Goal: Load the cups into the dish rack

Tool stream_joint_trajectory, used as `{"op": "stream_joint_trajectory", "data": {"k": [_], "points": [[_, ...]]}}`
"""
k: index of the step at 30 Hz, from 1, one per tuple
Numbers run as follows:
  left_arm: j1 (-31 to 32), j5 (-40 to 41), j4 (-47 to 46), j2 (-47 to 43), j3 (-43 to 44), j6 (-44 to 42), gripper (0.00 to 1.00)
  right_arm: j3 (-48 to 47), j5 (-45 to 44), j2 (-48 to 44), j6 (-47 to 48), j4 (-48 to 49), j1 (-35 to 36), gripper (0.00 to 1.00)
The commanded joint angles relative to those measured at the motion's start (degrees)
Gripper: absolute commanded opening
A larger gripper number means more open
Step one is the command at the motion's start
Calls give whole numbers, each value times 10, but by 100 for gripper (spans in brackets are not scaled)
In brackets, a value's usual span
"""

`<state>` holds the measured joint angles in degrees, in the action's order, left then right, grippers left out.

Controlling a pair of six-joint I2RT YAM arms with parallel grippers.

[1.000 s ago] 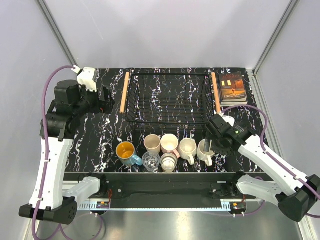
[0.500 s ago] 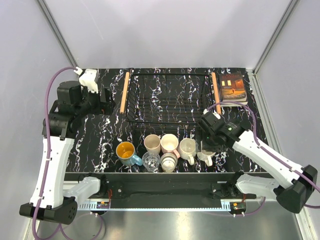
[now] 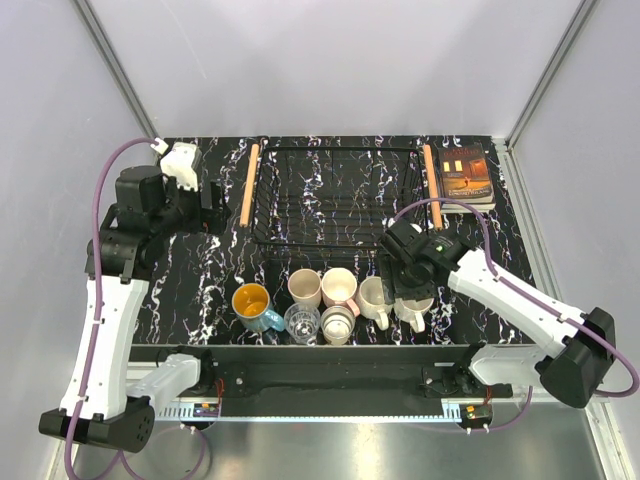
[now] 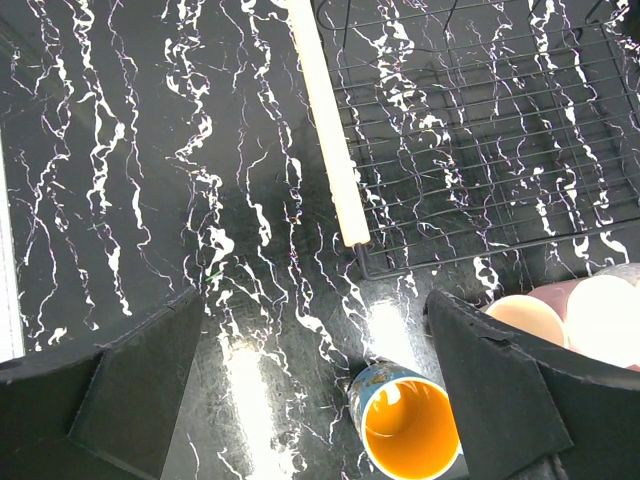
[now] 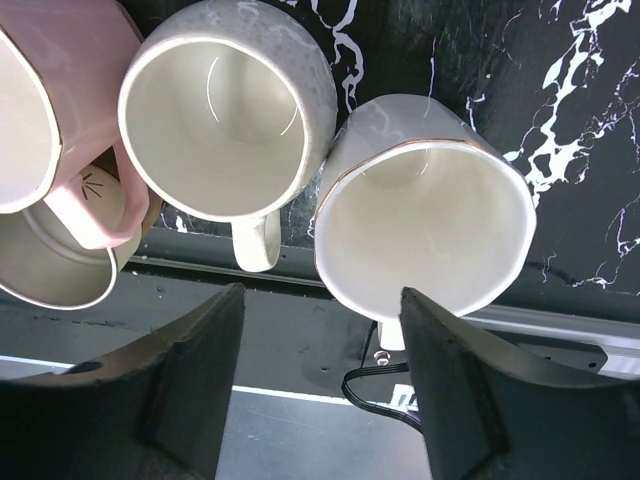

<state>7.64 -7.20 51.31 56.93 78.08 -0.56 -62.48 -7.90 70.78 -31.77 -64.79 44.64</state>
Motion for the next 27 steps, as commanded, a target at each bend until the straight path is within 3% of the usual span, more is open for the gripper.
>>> {"op": "stream_joint_trajectory", "data": {"k": [1,6,15,23,27], "points": [[-3,13,-22,-12,0,-14,99,0,6,11,9,6,4,68],[-3,11,-22,-15,0,-14,99,53,50,14,-13,26,6,64],[-3,1,-21,-16,8,-16,99,61,34,22,-38,11,9,58],[-3,0,-20,-24,7,-18,99,61,-5,51,-77,10,10,43],[-3,-1,-17,-33,6,-30,99,73,-12,78,-106,19,17,46]]}}
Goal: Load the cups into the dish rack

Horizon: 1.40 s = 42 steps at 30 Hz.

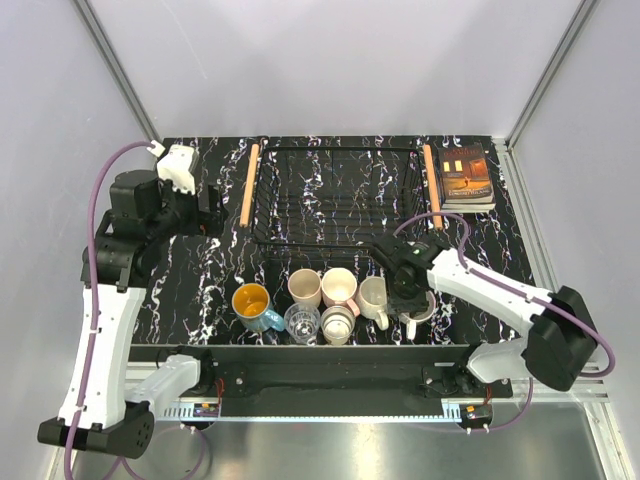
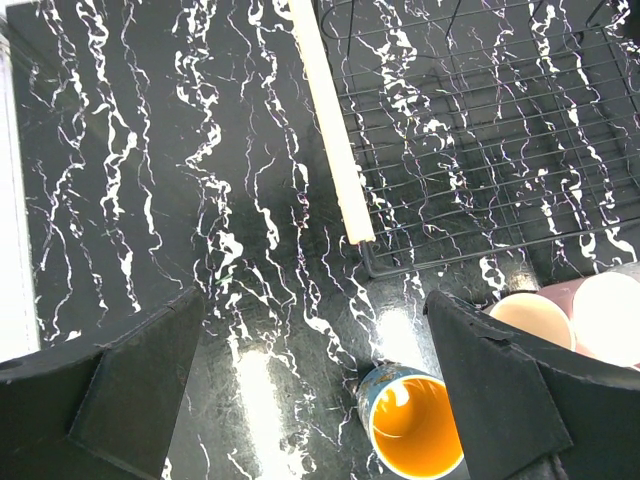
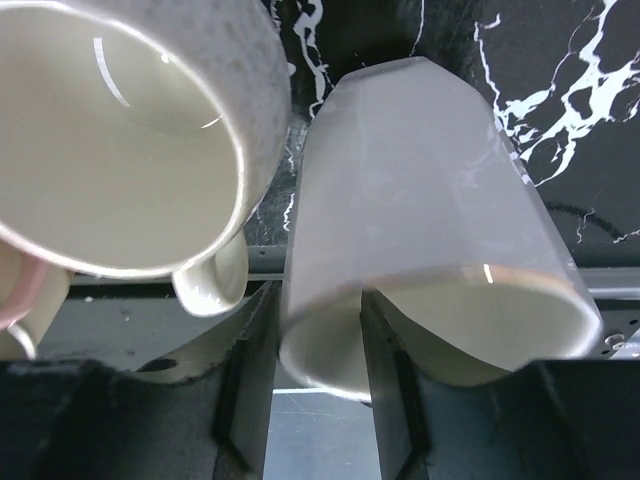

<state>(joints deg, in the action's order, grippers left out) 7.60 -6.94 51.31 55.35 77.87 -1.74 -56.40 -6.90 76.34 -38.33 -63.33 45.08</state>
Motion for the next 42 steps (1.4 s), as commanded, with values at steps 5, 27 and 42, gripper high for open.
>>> {"op": "stream_joint_trajectory", "data": {"k": [5,27,42], "points": [[-2,-1,-10,-19,3,-32,99,36,-27,47,-63,34,19,46],[-2,-73,-14,12,36,13,99,-150,51,-139,-72,-117,42,0],[-2,-322,-39,102,204,224,99,-50,-35,-222,98,732,41,0]]}}
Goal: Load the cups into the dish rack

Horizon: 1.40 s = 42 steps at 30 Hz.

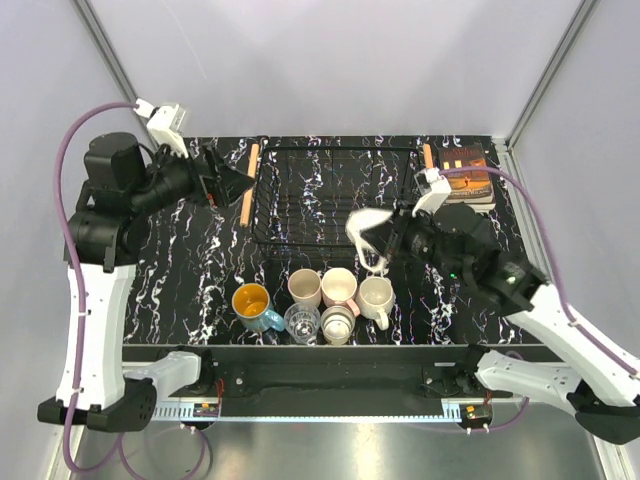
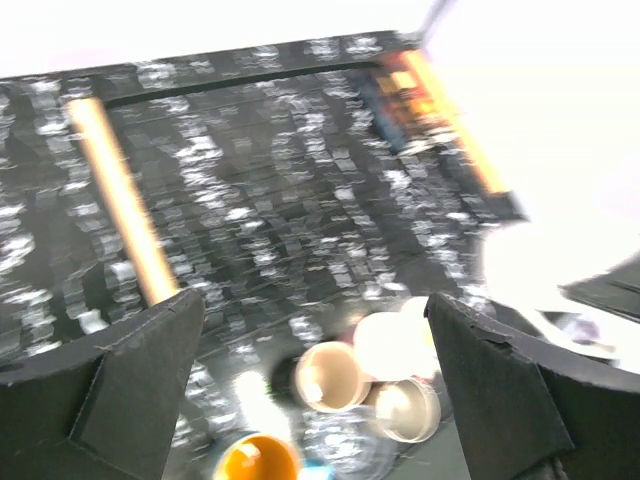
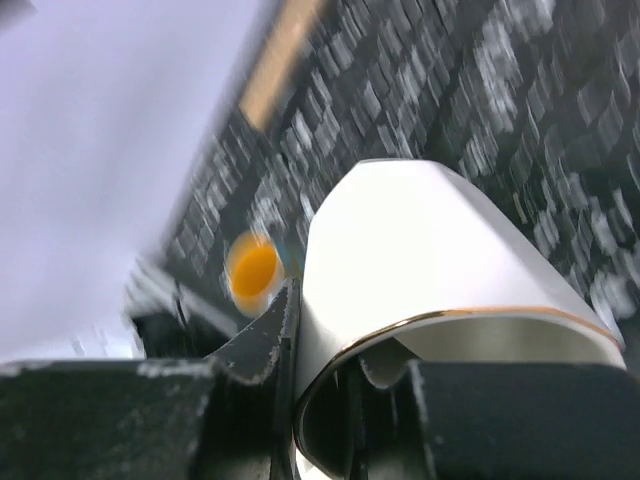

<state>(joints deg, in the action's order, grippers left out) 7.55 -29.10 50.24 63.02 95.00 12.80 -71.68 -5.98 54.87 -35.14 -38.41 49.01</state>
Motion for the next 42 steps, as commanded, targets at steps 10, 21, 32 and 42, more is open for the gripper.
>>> {"op": "stream_joint_trajectory", "data": {"k": [10,21,32,42], "points": [[4,-222,-121,97,-14,149,99,30,36,147,94,707,-29,0],[25,-307,-239,130,-75,208,99,62,173,210,-217,861,-167,0],[78,-286,-290,201,-38,250,99,35,254,296,-296,922,-175,0],[106,-258,-298,249,4,260,98,51,274,297,-299,911,-173,0]]}}
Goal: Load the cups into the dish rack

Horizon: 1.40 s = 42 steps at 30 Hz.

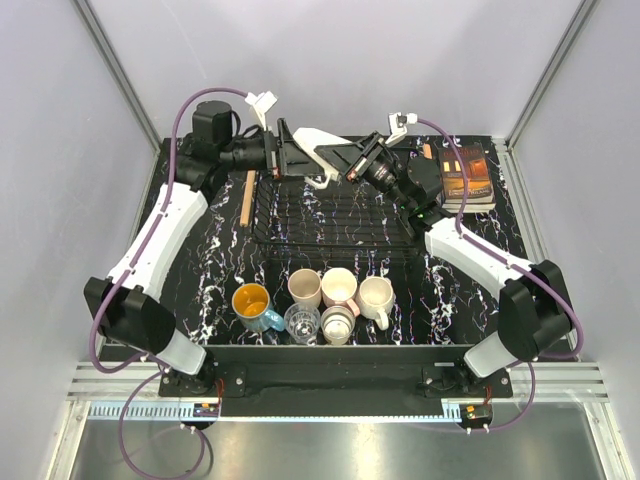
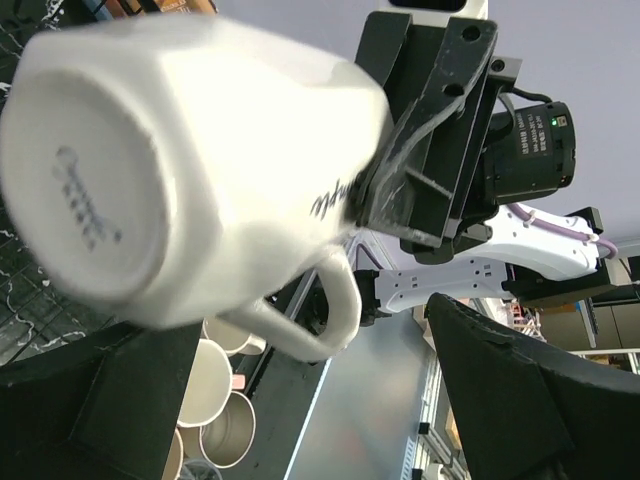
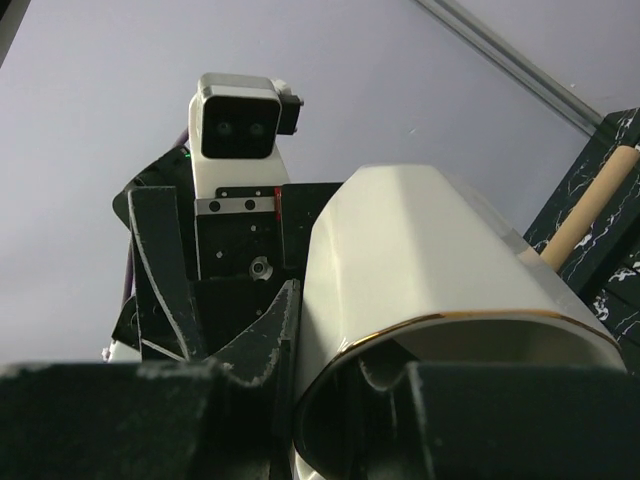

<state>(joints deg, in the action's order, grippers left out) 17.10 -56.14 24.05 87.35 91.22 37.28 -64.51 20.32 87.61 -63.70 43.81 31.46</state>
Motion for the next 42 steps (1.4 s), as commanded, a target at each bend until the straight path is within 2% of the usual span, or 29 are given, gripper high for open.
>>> {"op": "stream_joint_trajectory", "data": {"k": [1,4,5,13,18,23,24,29,32,34,35,37,39,42], "points": [[19,13,-37,6,46,20,94,-19,13,-30,-13,89,4,0],[39,11,-44,6,51,29,86,-25,16,-20,-4,94,6,0],[44,9,-49,4,46,32,79,-33,17,-17,6,93,8,0],[63,9,-76,-12,23,47,60,-55,27,23,16,106,27,0],[61,5,-95,-14,19,56,41,-36,50,22,9,102,35,0],[54,-9,-126,-19,15,77,31,13,47,1,13,94,53,0],[51,-11,-132,-21,12,82,1,21,46,-1,13,94,62,0],[38,-27,-152,-37,-3,87,0,54,52,-20,17,76,73,0],[28,-27,-149,-48,-9,83,0,74,40,-46,38,36,73,14],[21,-24,-142,-52,-10,78,0,84,36,-66,52,9,71,17],[19,-22,-141,-53,-12,76,0,87,32,-71,57,0,72,24],[14,-14,-139,-55,-14,75,0,90,30,-89,67,-28,69,29],[9,-6,-125,-57,-10,61,0,94,27,-102,78,-50,65,43],[0,25,-82,-54,17,26,0,111,27,-136,98,-87,63,49]]}}
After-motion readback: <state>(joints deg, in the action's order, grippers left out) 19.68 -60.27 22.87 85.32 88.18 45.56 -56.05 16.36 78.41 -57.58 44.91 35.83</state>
